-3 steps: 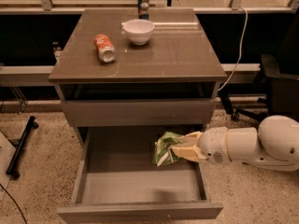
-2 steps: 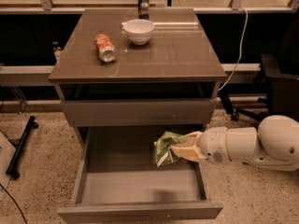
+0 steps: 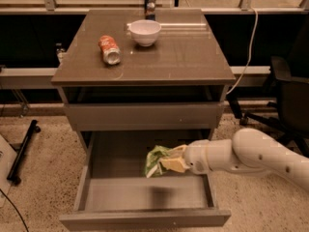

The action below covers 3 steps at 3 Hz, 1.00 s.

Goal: Place green jalapeno chip bag into middle drawer

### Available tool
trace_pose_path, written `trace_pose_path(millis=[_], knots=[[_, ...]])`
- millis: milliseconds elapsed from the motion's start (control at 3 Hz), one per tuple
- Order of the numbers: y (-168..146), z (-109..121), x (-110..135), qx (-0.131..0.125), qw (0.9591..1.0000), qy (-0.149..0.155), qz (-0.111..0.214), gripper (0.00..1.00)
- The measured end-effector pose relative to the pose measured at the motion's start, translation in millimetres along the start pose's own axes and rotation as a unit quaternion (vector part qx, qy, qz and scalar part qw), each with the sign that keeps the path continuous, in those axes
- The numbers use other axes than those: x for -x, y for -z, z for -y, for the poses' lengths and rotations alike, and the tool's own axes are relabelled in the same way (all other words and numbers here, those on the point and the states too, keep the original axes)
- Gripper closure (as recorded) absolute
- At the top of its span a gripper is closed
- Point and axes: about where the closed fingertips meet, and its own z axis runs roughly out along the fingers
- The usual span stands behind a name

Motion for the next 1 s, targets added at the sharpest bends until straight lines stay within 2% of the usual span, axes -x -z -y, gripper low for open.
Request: trace_pose_path(millis=[667,1000], knots=[[-80,23,-60,0.012,0.9975,-0.060,-0.037,1.00],[-102,25,-93,0.016,0.9944,-0.086,-0.059,1.00]])
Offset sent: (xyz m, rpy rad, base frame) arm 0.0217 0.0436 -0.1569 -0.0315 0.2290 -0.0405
